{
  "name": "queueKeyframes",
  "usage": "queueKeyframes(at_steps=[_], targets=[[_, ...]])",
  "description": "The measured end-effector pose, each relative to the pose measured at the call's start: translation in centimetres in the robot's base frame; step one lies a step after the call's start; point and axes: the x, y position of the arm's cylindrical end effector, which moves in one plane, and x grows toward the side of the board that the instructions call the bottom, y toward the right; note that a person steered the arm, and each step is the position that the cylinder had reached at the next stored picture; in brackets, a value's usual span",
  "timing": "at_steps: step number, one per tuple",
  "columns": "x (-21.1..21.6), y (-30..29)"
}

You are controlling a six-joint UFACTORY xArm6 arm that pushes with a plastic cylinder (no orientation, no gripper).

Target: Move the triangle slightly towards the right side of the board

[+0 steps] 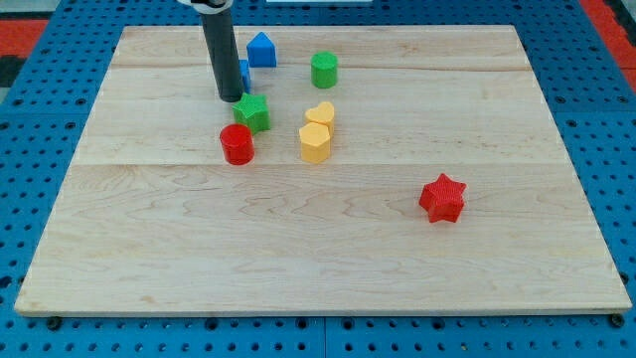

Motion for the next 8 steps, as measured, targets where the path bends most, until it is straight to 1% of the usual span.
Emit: queueKeyframes(at_steps=[1,2,3,4,5,6,7,8], targets=[[0.1,-1.0],[-2.3,-1.2],[-2.5,-4.1],[-4.4,-4.6],[-8.0,-3.7],[-9.1,-1.4],[-9.1,-0.6],[-10.1,1.9]])
